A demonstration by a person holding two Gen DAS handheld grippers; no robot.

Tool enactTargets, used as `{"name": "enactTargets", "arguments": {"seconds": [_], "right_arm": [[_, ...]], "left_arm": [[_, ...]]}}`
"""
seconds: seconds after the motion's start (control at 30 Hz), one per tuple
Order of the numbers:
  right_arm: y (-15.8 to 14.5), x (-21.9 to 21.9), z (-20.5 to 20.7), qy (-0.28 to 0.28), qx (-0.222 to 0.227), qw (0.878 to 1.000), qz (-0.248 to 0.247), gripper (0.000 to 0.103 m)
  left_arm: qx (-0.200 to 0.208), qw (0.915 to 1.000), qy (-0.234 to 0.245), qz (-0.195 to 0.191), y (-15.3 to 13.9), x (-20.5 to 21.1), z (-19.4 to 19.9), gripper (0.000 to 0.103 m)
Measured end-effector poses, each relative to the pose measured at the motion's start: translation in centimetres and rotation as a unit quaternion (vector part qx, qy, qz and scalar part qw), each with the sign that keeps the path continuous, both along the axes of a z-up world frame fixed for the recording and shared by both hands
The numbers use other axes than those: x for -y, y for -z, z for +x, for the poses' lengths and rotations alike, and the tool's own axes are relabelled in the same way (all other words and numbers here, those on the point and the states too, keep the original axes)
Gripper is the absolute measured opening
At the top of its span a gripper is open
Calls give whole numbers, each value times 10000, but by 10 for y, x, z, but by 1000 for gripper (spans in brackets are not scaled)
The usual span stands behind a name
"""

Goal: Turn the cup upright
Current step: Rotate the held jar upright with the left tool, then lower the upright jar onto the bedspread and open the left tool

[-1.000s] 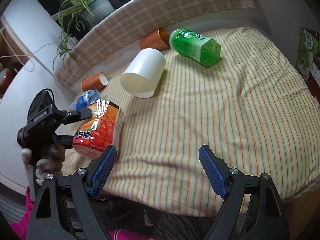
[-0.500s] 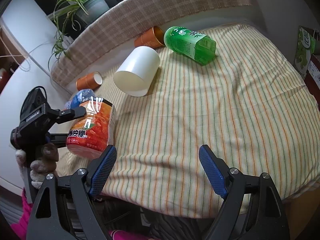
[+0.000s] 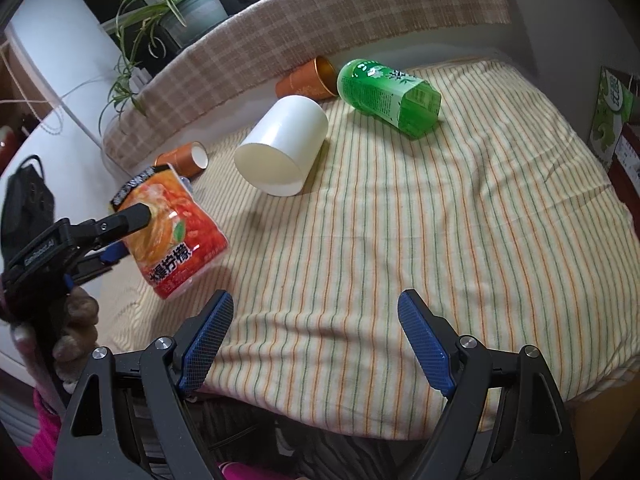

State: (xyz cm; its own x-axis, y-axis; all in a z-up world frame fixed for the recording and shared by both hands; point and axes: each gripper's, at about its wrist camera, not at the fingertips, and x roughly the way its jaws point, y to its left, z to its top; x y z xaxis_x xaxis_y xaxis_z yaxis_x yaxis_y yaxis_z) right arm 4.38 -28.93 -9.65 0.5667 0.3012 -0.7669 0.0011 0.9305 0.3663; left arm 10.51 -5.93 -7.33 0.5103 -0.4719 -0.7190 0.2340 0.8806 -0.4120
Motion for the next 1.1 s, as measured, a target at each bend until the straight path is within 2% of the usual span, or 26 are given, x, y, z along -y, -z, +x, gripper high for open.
{"name": "enactTargets", "arguments": {"seconds": [0.23,0.4,0.8,1.1], "right_arm": [[-5,-6,-1,-13,197,9990,-400,85],[-9,-11,-2,-27,343,9971,-675,85],[-10,-12,-3,30,388,9960,-802,85],[-11,-11,-4,68,386,9958,-829,85]], "left_arm": [[747,9945,-120,728,-11,9,-18,80],[1077,9884,-159,1063,-14,14,-26,80],[1341,9813,-222,1365,-9,19,-24,80],[1375,9798,-240,1429,5,23,-16,80]]}}
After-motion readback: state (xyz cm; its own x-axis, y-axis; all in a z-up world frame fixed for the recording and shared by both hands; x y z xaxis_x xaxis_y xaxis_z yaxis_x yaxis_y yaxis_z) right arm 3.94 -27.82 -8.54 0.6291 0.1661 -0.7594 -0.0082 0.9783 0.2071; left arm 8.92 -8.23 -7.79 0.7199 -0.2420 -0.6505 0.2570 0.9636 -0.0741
